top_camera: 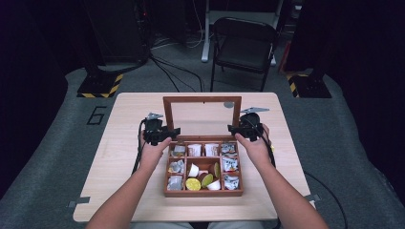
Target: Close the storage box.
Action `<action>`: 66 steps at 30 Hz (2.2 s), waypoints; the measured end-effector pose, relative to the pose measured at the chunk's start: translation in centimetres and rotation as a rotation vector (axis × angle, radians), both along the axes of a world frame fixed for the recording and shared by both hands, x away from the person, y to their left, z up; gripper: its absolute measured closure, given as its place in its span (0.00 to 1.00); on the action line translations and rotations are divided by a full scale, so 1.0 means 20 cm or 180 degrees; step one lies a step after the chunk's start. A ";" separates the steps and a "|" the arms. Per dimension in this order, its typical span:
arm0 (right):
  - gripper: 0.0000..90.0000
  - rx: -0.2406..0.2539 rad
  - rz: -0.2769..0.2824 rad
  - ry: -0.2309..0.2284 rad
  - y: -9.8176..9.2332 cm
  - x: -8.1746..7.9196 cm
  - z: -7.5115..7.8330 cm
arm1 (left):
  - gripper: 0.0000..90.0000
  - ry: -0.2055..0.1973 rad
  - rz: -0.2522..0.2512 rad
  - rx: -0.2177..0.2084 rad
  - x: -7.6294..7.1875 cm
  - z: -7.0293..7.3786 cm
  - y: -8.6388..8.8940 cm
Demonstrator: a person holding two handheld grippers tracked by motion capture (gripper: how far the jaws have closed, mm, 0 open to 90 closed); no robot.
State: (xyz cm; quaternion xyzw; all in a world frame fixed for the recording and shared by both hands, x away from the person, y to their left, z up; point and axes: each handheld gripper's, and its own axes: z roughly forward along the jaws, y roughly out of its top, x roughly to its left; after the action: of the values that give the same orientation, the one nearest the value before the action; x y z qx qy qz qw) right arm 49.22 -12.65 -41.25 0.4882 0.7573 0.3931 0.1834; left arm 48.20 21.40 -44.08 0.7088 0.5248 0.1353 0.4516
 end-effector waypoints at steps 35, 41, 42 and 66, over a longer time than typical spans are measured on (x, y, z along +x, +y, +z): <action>0.60 0.0148 0.0321 -0.0133 -0.09 -0.29 0.23 | 0.49 -0.0460 -0.0331 0.0080 -0.30 0.31 0.06; 0.63 0.0157 0.0358 -0.0150 -0.11 -0.34 0.25 | 0.51 -0.0500 -0.0387 0.0059 -0.36 0.34 0.07; 0.64 0.0147 0.0377 -0.0158 -0.11 -0.35 0.25 | 0.51 -0.0511 -0.0393 0.0052 -0.37 0.34 0.08; 0.66 0.0242 0.0556 -0.0182 -0.17 -0.62 0.19 | 0.51 -0.0527 -0.0557 0.0115 -0.62 0.25 0.10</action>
State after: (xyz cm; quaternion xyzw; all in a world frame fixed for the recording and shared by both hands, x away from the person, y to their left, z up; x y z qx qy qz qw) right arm 36.89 -16.13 -37.48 0.4155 0.7760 0.4498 0.1513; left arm 35.83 23.31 -39.01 0.7463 0.4193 0.1629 0.4906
